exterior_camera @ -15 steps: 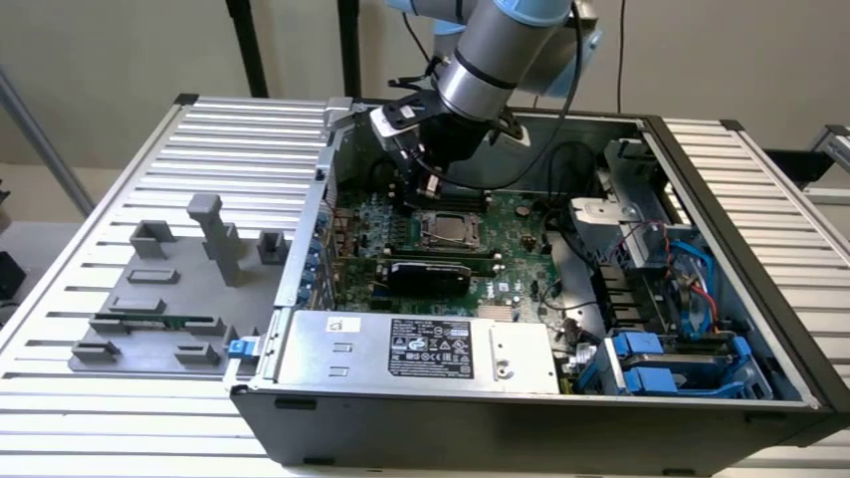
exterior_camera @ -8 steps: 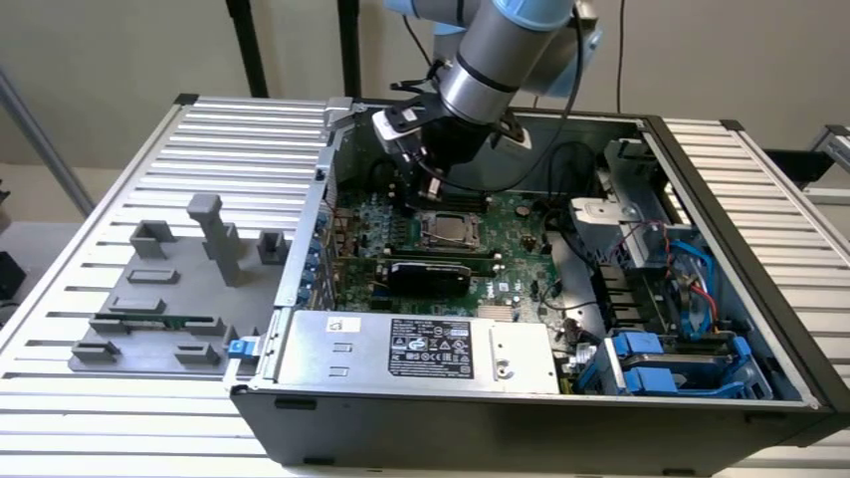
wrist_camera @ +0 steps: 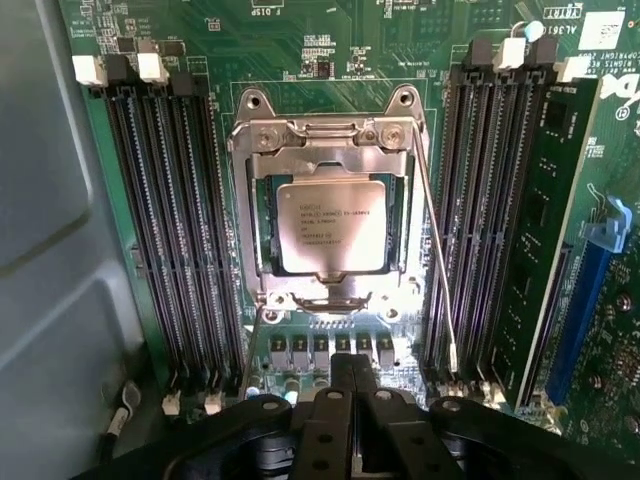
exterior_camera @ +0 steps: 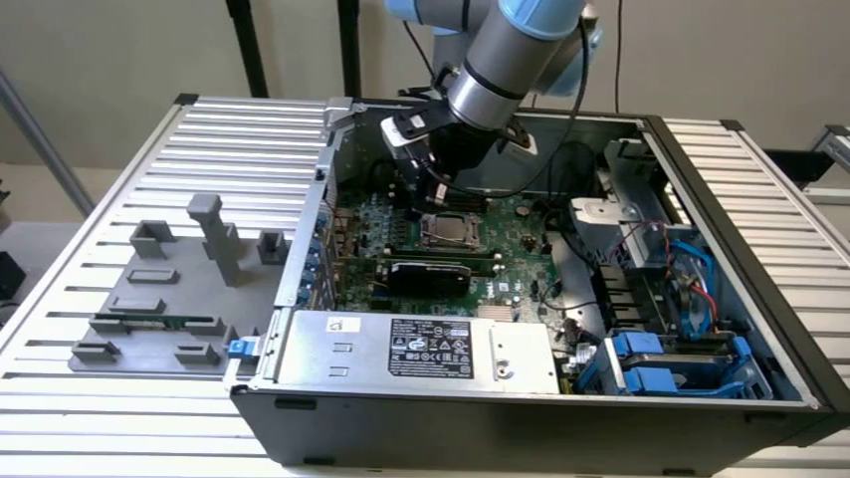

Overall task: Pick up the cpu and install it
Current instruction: 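Close the cpu cover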

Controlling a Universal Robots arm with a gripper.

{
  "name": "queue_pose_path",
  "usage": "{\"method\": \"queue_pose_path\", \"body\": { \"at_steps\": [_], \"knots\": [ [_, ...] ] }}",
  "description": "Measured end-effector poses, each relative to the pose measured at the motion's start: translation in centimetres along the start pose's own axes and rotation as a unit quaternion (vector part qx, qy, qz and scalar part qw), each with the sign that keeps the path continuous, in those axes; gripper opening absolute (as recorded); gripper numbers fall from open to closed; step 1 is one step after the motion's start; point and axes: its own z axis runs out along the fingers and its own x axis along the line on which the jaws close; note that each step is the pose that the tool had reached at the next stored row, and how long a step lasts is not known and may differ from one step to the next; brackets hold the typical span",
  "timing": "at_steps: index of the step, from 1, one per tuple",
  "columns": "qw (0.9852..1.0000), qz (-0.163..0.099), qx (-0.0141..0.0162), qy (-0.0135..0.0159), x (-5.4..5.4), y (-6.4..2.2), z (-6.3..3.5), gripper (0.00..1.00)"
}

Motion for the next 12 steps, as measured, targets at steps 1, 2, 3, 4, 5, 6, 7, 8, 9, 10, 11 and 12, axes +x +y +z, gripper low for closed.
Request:
{"method": "queue_pose_path", "body": {
  "at_steps": [1, 2, 3, 4, 5, 6, 7, 8, 9, 10, 11, 12],
  "knots": [
    [1.0, 0.0, -0.0003, 0.0, 0.0, 0.07, 0.09, 0.11],
    [1.0, 0.0, -0.0006, 0.0001, 0.0, 0.14, 0.15, 0.11],
    [1.0, 0.0, -0.0008, 0.0001, 0.0, 0.23, 0.19, 0.11],
    [1.0, 0.0, -0.0009, 0.0, 0.0, 0.37, 0.18, 0.11],
    [1.0, 0.0, -0.0009, 0.0, 0.0, 0.54, 0.15, 0.11],
    [1.0, 0.0, -0.001, -0.0001, 0.0, 0.74, 0.1, 0.11],
    [1.0, 0.0, -0.001, 0.0001, 0.0, 0.91, 0.08, 0.11],
    [1.0, 0.0, -0.0011, 0.0001, 0.1, 1.05, 0.08, 0.11],
    [1.0, 0.0, -0.0014, 0.0002, 0.1, 1.14, 0.13, 0.11],
    [1.0, 0.0, -0.0019, 0.0003, 0.1, 1.18, 0.19, 0.11],
    [1.0, 0.0, -0.0024, 0.0002, 0.1, 1.22, 0.25, 0.11],
    [1.0, 0.0, -0.0029, 0.0002, 0.1, 1.29, 0.29, 0.11]
  ]
}}
